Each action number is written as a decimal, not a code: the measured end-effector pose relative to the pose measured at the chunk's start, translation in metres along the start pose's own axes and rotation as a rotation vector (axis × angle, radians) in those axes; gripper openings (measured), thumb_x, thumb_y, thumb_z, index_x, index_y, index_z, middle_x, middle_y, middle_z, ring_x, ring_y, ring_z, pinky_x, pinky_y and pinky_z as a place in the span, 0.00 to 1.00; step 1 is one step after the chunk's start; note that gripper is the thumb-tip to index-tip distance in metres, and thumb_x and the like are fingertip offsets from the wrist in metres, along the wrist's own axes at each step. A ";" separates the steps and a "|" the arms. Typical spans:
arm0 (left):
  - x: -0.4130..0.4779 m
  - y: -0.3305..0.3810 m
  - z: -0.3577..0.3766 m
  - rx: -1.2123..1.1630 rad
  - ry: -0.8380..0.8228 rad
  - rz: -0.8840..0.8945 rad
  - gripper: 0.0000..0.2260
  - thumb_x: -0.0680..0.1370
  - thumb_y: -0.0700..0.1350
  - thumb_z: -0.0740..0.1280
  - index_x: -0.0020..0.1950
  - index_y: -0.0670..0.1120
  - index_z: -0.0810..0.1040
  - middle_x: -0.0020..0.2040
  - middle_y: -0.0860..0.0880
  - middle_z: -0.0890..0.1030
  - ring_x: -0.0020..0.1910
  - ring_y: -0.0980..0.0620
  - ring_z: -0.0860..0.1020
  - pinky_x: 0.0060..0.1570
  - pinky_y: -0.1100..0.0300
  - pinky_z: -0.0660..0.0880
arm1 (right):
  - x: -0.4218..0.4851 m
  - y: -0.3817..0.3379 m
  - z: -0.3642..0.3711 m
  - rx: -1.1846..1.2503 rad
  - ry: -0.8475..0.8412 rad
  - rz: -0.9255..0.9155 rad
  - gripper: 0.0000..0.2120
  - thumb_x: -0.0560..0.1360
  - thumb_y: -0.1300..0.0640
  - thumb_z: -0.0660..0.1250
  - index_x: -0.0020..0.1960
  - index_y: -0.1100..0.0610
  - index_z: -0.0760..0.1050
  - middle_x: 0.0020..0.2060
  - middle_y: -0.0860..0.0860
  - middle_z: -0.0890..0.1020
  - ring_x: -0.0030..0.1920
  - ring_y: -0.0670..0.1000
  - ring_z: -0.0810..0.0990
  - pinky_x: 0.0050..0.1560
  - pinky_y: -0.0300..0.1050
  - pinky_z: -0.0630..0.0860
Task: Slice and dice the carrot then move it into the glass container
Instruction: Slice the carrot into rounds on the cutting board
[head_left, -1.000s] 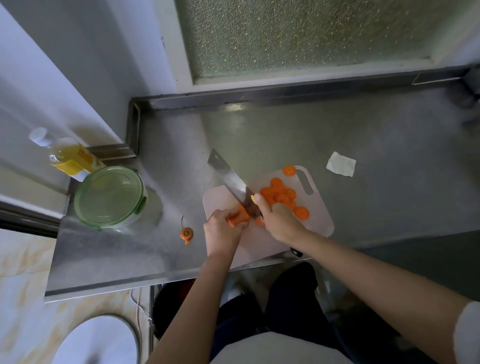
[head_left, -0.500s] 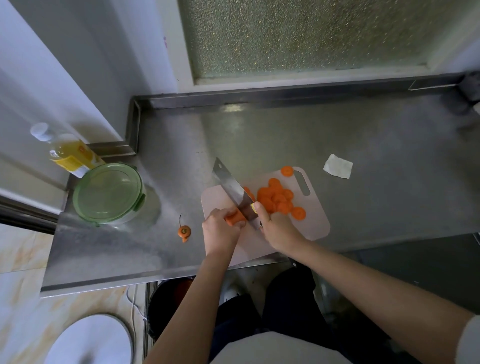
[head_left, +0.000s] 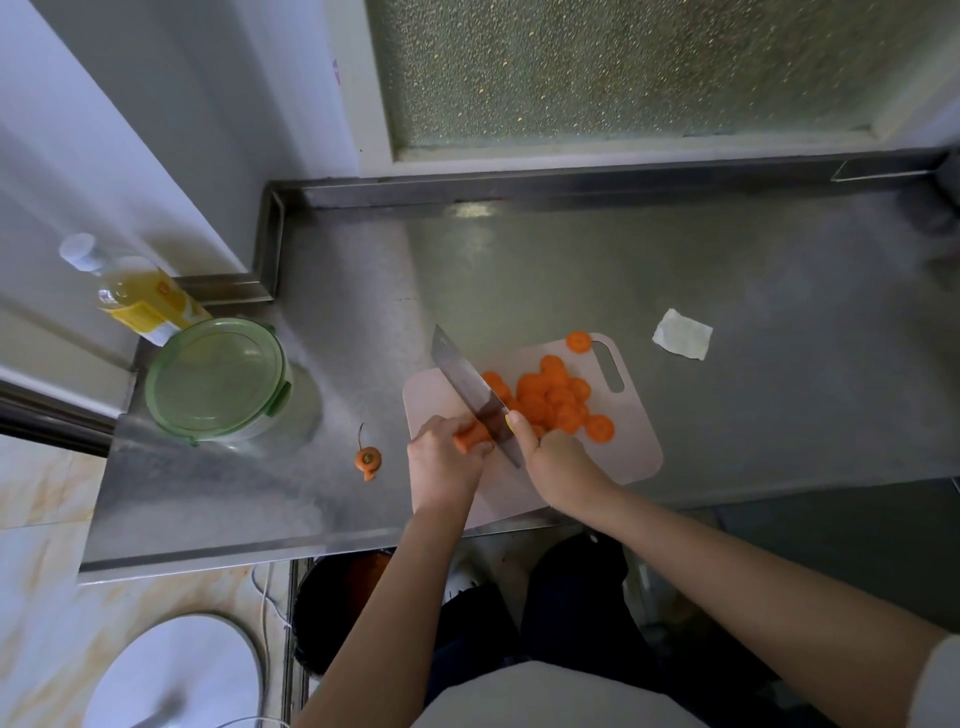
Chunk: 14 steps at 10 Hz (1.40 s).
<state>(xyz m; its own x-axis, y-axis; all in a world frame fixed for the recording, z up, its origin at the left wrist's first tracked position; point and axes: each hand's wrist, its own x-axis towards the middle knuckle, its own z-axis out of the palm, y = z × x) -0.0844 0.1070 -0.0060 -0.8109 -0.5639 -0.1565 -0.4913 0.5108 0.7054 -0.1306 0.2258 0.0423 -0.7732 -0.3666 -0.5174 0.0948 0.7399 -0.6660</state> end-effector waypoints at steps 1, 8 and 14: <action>-0.001 0.001 0.000 0.001 0.009 -0.001 0.11 0.71 0.41 0.73 0.53 0.43 0.83 0.49 0.47 0.81 0.44 0.54 0.74 0.45 0.74 0.64 | 0.009 -0.008 0.001 -0.124 0.107 -0.063 0.23 0.81 0.46 0.52 0.67 0.61 0.69 0.67 0.56 0.68 0.65 0.57 0.67 0.63 0.50 0.63; 0.003 0.006 -0.003 -0.033 -0.014 -0.128 0.13 0.70 0.42 0.74 0.54 0.43 0.82 0.54 0.47 0.82 0.49 0.54 0.75 0.51 0.69 0.66 | -0.006 0.038 -0.002 -0.061 -0.115 0.130 0.20 0.81 0.40 0.49 0.34 0.48 0.62 0.32 0.47 0.69 0.31 0.42 0.66 0.34 0.32 0.63; 0.001 0.005 -0.002 -0.051 0.005 -0.098 0.10 0.69 0.42 0.74 0.50 0.44 0.84 0.49 0.48 0.82 0.47 0.53 0.77 0.46 0.72 0.66 | 0.033 0.009 0.018 -0.057 -0.024 -0.012 0.24 0.83 0.47 0.49 0.61 0.63 0.75 0.56 0.63 0.78 0.58 0.60 0.76 0.51 0.46 0.70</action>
<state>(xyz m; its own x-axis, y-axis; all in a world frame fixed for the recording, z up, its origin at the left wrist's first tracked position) -0.0870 0.1079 -0.0016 -0.7580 -0.6128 -0.2235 -0.5516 0.4194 0.7210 -0.1434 0.2102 0.0096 -0.7587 -0.3889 -0.5227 0.0488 0.7662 -0.6408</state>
